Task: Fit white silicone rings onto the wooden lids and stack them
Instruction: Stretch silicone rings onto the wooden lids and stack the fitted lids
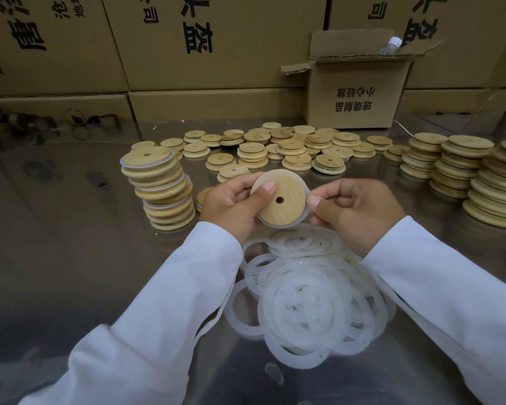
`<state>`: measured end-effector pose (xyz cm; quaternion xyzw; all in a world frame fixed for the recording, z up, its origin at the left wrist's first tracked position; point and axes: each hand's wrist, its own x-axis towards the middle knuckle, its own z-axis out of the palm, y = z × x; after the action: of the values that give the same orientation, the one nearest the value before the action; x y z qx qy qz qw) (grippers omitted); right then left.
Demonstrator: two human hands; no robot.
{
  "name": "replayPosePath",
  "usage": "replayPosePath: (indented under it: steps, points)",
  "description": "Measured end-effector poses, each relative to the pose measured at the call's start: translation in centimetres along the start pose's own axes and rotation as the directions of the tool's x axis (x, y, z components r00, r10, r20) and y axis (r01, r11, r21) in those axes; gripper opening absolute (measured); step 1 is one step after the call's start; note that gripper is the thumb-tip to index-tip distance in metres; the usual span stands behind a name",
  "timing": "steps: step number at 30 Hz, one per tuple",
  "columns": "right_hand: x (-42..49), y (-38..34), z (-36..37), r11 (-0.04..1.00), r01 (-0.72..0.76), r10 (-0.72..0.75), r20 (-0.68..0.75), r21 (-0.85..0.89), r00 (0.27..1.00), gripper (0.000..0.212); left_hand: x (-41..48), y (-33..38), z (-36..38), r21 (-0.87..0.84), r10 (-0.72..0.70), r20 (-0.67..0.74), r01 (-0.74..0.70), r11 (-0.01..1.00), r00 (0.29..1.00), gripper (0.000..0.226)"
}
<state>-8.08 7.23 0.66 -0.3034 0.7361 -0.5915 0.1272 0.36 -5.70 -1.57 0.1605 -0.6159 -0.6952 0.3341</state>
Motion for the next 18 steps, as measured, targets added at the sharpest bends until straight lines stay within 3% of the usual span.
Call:
replayPosePath:
  steps: [8,14,18]
  points:
    - [0.3,0.3,-0.5,0.992,-0.042,0.044,-0.011,0.121,0.999,0.006,0.1,0.3,0.4,-0.089,-0.112,-0.066,0.106,0.990,0.991,0.013]
    - [1.1,0.2,0.4,0.997,-0.073,0.069,0.191,0.014,0.979,0.015,-0.2,0.3,1.0,-0.108,-0.170,-0.093,0.160,0.981,0.981,0.024]
    - [4.5,-0.9,1.5,0.995,-0.055,0.067,0.143,-0.087,0.988,0.011,0.2,0.0,1.0,-0.281,-0.260,-0.187,0.202,0.938,0.947,0.027]
